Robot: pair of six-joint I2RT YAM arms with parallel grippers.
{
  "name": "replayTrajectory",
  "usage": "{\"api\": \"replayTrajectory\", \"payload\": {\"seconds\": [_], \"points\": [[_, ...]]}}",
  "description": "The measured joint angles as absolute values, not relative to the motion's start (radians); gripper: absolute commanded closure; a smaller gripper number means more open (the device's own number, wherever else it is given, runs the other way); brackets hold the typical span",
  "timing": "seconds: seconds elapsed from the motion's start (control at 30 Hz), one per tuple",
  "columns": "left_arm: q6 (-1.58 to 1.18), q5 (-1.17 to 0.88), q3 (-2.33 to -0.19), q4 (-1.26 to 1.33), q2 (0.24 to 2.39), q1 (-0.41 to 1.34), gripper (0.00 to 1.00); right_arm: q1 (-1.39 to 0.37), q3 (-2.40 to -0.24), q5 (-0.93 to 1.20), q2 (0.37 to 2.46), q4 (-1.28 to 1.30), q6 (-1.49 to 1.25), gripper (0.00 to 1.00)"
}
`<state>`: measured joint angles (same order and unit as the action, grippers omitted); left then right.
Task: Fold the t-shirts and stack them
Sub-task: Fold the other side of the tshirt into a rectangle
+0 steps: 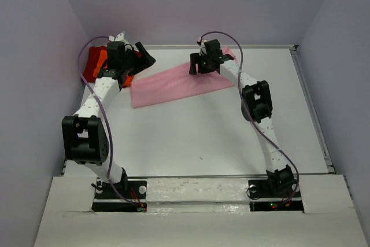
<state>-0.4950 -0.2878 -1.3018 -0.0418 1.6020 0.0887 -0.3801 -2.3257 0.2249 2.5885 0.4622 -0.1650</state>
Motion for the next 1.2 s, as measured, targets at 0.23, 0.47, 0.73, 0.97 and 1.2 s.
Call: {"api": "replayTrajectory", "payload": {"seconds": [0.23, 0.47, 0.73, 0.97, 1.2], "points": [[-0.495, -0.289, -1.302, -0.041, 1.602, 0.088, 0.13, -0.506, -2.326, 0.295, 2.589, 0.462, -0.184, 0.25], [-0.495, -0.293, -1.302, -0.042, 1.602, 0.087, 0.13, -0.505, -2.204, 0.265, 2.532, 0.419, -0.186, 0.25], [-0.495, -0.303, -1.302, -0.041, 1.602, 0.083, 0.13, -0.41, -1.855, 0.181, 2.312, 0.387, -0.192, 0.25], [-0.495, -0.295, -1.302, -0.018, 1.659, 0.099, 0.14, -0.239, -1.744, 0.121, 2.238, 0.382, -0.202, 0.25], [-0.519, -0.373, -1.301, 0.018, 1.916, 0.171, 0.14, -0.251, -1.744, 0.125, 2.238, 0.382, -0.202, 0.26]]}}
